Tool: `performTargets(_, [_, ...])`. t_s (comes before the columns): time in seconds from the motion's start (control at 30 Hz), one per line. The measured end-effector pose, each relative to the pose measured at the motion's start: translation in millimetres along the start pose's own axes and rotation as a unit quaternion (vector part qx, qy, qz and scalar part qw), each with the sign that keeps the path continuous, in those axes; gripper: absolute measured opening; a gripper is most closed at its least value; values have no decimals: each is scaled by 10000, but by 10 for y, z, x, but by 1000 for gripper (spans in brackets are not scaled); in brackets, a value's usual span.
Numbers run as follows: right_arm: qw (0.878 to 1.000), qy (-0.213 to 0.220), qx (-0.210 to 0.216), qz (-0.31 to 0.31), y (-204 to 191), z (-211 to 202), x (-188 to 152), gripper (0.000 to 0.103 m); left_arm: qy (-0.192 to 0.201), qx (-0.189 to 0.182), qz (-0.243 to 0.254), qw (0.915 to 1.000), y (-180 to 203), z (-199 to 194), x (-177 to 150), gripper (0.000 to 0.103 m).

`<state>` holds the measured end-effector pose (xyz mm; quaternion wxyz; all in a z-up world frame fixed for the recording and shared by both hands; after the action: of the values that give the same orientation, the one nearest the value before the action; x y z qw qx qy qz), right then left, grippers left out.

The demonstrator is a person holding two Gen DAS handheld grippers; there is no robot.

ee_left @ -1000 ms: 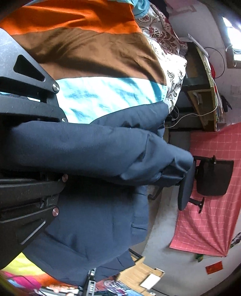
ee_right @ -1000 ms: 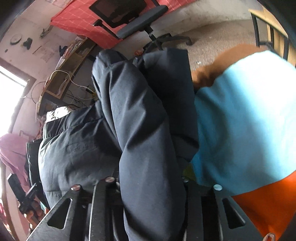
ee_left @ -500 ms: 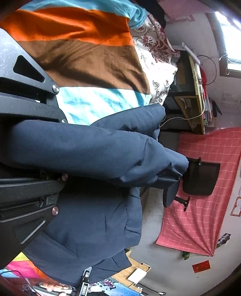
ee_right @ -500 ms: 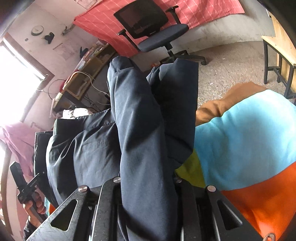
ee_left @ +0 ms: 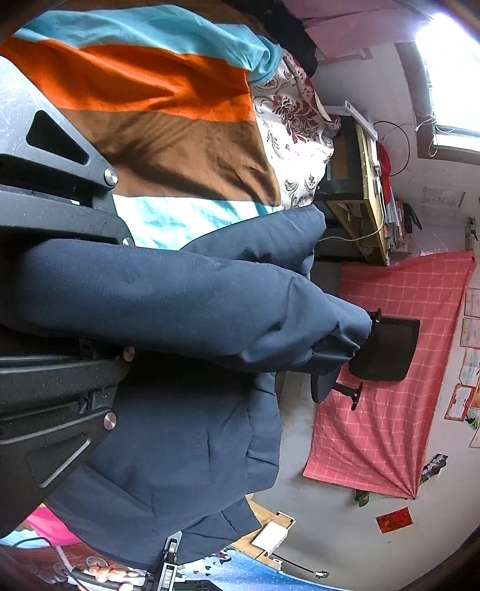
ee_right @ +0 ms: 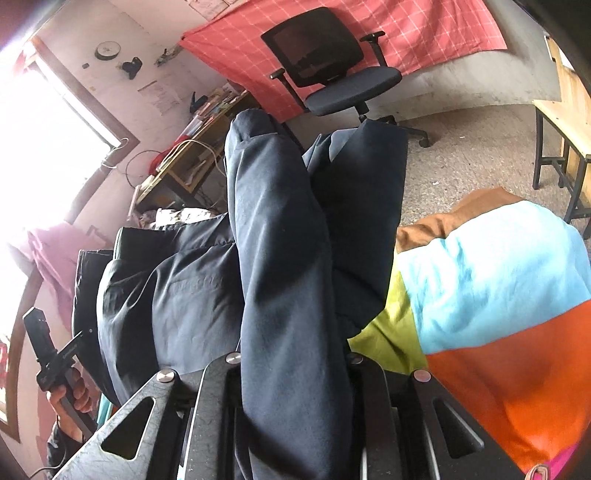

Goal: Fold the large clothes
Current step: 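Close both grippers on the folded jacket bundle and hold it, then lift the jacket bundle with both grippers and lay it flat on the bed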

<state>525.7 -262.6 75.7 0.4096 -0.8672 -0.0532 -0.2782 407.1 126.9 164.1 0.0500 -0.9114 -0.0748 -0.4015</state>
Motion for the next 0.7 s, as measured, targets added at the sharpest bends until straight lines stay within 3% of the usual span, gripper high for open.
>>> performTargets(0.33, [9999,-123,40,27,-25,-59,-232,19,-170,108,139,9997,20,-60,-293,12])
performTargets(0.7, [9983,-505,-259,158,212,154,-576,19,-885,148,209,9957,-34,356,-852,12])
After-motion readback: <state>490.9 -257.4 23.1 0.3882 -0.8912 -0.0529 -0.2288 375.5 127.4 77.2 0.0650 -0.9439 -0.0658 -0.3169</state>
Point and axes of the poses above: each gripper's, at about its wrist camera, not at the fingertips, and z roughly the way its jaws point, y to its right, x to its top, the point moved 1 cm from there along z, roughly the way its jaws point, and after that the axes turned 12 degrees about x, right-handed, at the moved point
